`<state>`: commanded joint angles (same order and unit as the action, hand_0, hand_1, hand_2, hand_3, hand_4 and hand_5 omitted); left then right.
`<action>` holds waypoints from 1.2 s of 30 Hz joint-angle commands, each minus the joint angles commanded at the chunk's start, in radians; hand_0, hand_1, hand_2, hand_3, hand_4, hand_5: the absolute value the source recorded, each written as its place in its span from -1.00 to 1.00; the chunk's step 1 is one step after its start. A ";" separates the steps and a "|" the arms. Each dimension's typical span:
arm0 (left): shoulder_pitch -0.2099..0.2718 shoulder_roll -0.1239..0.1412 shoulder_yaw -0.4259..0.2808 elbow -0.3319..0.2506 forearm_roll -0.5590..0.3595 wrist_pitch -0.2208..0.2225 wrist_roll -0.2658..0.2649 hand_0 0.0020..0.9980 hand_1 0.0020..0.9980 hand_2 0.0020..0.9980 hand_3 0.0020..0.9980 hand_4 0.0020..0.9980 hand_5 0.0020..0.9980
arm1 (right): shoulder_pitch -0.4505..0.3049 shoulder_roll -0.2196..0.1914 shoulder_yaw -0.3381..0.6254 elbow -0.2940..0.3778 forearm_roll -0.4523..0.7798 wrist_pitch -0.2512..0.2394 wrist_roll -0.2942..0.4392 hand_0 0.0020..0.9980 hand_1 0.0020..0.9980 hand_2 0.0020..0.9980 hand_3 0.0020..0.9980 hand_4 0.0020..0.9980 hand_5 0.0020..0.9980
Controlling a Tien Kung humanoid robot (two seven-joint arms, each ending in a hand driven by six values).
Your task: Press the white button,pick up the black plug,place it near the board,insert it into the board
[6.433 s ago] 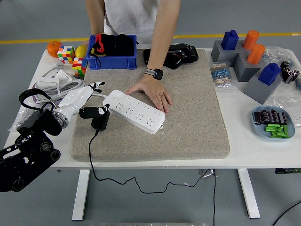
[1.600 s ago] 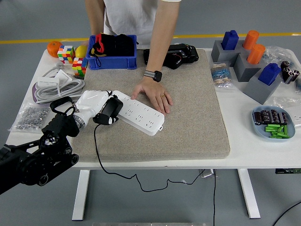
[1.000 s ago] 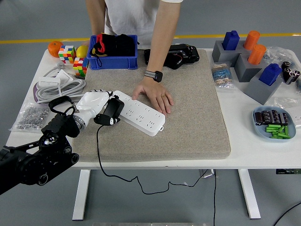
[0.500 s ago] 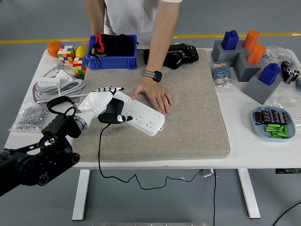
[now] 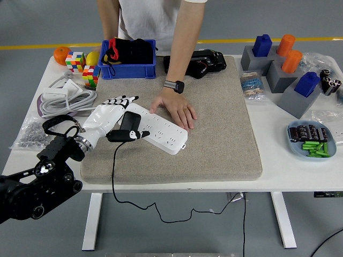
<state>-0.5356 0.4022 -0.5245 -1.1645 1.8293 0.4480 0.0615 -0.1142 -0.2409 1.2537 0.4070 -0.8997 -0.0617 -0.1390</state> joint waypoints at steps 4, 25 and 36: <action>0.040 0.044 0.002 -0.058 0.017 0.006 -0.011 0.89 0.95 0.87 0.84 1.00 0.56 | 0.000 0.000 0.005 0.001 -0.001 0.000 0.000 0.50 0.44 0.40 0.31 0.44 -0.19; 0.014 0.004 0.042 0.010 0.027 -0.034 0.018 0.87 0.91 0.74 0.68 0.86 0.47 | 0.000 -0.002 -0.009 0.003 0.001 0.000 0.000 0.50 0.44 0.40 0.31 0.44 -0.20; -0.016 -0.021 0.062 0.028 0.019 -0.046 0.021 0.83 0.88 0.72 0.63 0.82 0.43 | -0.001 -0.005 -0.015 0.002 0.002 0.000 0.000 0.50 0.44 0.40 0.31 0.44 -0.20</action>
<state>-0.5516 0.3816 -0.4624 -1.1363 1.8483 0.4020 0.0826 -0.1152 -0.2459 1.2384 0.4093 -0.8980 -0.0619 -0.1391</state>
